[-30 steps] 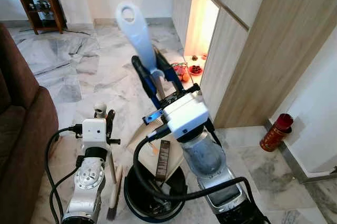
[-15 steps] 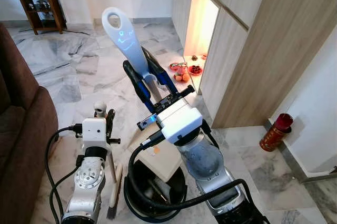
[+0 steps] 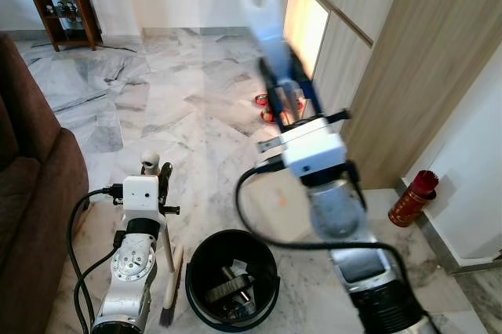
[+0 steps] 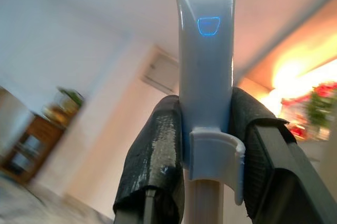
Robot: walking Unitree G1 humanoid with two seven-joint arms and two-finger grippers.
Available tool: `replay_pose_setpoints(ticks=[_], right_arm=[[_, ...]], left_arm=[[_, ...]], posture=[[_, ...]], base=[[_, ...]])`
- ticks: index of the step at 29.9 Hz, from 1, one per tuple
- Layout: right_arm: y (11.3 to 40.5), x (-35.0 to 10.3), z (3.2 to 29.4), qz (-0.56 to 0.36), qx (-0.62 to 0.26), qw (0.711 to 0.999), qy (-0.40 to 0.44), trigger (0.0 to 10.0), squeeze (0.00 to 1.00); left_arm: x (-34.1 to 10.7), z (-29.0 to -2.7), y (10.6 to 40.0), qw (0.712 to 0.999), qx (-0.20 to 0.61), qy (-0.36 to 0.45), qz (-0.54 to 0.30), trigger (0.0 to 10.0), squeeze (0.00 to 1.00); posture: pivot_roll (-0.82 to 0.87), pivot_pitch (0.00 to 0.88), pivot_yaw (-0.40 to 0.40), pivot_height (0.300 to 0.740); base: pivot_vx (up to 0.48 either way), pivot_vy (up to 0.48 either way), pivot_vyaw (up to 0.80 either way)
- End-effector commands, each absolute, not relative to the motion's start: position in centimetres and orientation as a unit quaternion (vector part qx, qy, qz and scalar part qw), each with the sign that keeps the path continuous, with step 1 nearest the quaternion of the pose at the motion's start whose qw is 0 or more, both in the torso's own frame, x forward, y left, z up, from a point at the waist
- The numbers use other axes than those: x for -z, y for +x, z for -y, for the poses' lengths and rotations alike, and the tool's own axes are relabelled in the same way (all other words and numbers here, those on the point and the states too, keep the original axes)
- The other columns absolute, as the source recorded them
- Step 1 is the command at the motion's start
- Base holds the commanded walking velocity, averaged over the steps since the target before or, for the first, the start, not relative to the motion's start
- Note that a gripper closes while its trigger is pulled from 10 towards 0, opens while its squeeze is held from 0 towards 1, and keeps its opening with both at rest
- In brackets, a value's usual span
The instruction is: Sweep floor
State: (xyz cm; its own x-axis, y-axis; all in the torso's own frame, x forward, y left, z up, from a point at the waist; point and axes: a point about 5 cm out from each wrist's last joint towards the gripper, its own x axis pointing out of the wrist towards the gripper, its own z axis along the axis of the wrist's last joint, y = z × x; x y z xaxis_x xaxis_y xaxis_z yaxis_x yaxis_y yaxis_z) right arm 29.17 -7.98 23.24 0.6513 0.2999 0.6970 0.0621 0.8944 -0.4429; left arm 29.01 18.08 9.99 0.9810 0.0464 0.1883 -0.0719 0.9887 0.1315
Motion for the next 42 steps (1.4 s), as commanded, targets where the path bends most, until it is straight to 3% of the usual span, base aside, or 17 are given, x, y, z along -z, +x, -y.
replay_pose_setpoints(ticks=[1, 2, 7, 13, 28, 42], right_arm=[[29.7, -23.8, 9.0, 0.415, -0.032, 0.881, -0.225, 10.0, 0.00], [29.7, -23.8, 9.0, 0.415, -0.032, 0.881, -0.225, 10.0, 0.00], [31.6, -20.1, 13.9, 0.300, 0.104, 0.935, -0.159, 10.0, 0.00], [32.0, -16.9, 15.7, 0.236, 0.128, 0.955, -0.127, 10.0, 0.00], [32.0, -13.7, 18.3, 0.191, 0.171, 0.954, -0.152, 10.0, 0.00], [31.8, -9.8, 20.3, 0.115, 0.177, 0.963, -0.165, 10.0, 0.00]], left_arm=[[-11.5, -17.6, 29.4, 0.989, -0.014, 0.075, 0.130, 10.0, 0.00], [-11.5, -17.6, 29.4, 0.989, -0.014, 0.075, 0.130, 10.0, 0.00], [-11.1, -17.3, 28.9, 0.989, 0.008, 0.088, 0.123, 10.0, 0.00], [-10.7, -17.8, 28.5, 0.989, 0.012, 0.091, 0.114, 10.0, 0.00], [-10.1, -18.4, 28.1, 0.991, 0.031, 0.093, 0.095, 10.0, 0.00], [-9.4, -19.1, 27.8, 0.997, 0.019, 0.037, 0.072, 10.0, 0.00]], posture=[[0.11, 0.000, -0.038, 0.740], [0.11, 0.000, -0.038, 0.740], [0.12, 0.000, -0.035, 0.740], [0.13, 0.000, -0.029, 0.740], [0.12, 0.000, -0.010, 0.740], [0.13, 0.000, -0.016, 0.740]], base=[[0.000, 0.000, 0.00], [0.000, 0.000, 0.00], [0.000, 0.000, 0.00], [0.000, 0.000, 0.00], [0.000, 0.000, 0.00], [0.000, 0.000, 0.00]])
